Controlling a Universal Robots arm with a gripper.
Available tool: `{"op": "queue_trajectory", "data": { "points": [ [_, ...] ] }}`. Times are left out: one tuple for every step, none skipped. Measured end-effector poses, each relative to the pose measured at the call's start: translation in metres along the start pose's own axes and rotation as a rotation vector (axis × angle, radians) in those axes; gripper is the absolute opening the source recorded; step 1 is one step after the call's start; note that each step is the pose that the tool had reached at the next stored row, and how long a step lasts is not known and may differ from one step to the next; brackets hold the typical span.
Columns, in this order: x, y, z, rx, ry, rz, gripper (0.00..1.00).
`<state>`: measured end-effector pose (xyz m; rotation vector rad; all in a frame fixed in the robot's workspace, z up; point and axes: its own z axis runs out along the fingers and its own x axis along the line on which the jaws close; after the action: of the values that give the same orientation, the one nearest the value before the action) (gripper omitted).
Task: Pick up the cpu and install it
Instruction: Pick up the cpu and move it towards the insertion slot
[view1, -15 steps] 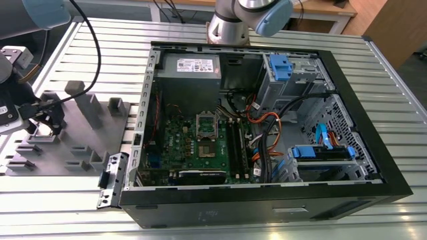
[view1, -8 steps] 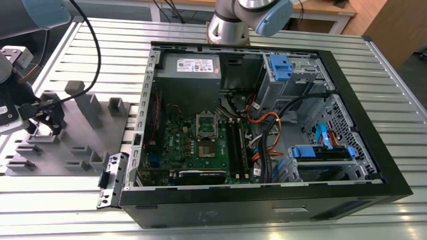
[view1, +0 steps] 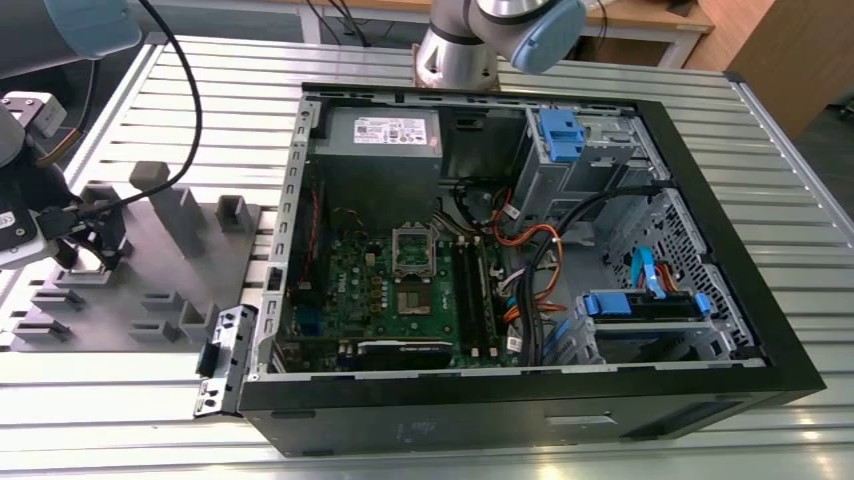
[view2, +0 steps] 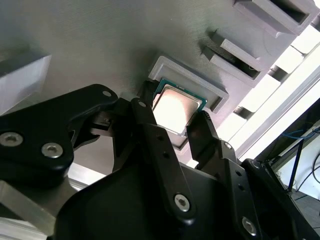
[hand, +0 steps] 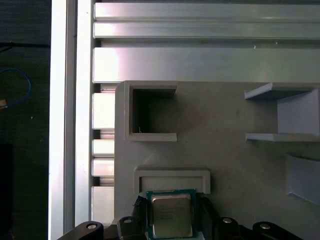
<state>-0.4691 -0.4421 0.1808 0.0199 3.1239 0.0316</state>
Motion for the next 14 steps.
{"op": "queue_trajectory", "data": {
  "points": [
    [0.0000, 0.0000, 0.0000, -0.0001, 0.0000, 0.000, 0.54],
    [0.0000, 0.0000, 0.0000, -0.0001, 0.0000, 0.000, 0.54],
    [0.0000, 0.0000, -0.0001, -0.0006, 0.0001, 0.000, 0.54],
    [0.0000, 0.0000, -0.0009, -0.0015, 0.0002, 0.000, 0.54],
    [0.0000, 0.0000, -0.0009, -0.0017, 0.0001, 0.000, 0.54],
    [0.0000, 0.0000, -0.0009, -0.0017, 0.0000, 0.000, 0.54],
    [0.0000, 0.0000, -0.0009, -0.0017, -0.0001, 0.000, 0.54],
    [0.0000, 0.0000, -0.0009, -0.0018, -0.0001, 0.000, 0.54],
    [0.0000, 0.0000, -0.0009, -0.0018, -0.0001, 0.000, 0.54],
    [0.0000, 0.0000, -0.0009, -0.0019, 0.0012, 0.000, 0.54],
    [0.0000, 0.0000, -0.0010, -0.0017, 0.0039, 0.000, 0.54],
    [0.0000, 0.0000, -0.0011, -0.0016, 0.0046, 0.000, 0.54],
    [0.0001, 0.0000, -0.0011, -0.0016, 0.0052, 0.000, 0.54],
    [0.0000, 0.0000, -0.0010, -0.0017, 0.0056, 0.000, 0.54]
  ]
}}
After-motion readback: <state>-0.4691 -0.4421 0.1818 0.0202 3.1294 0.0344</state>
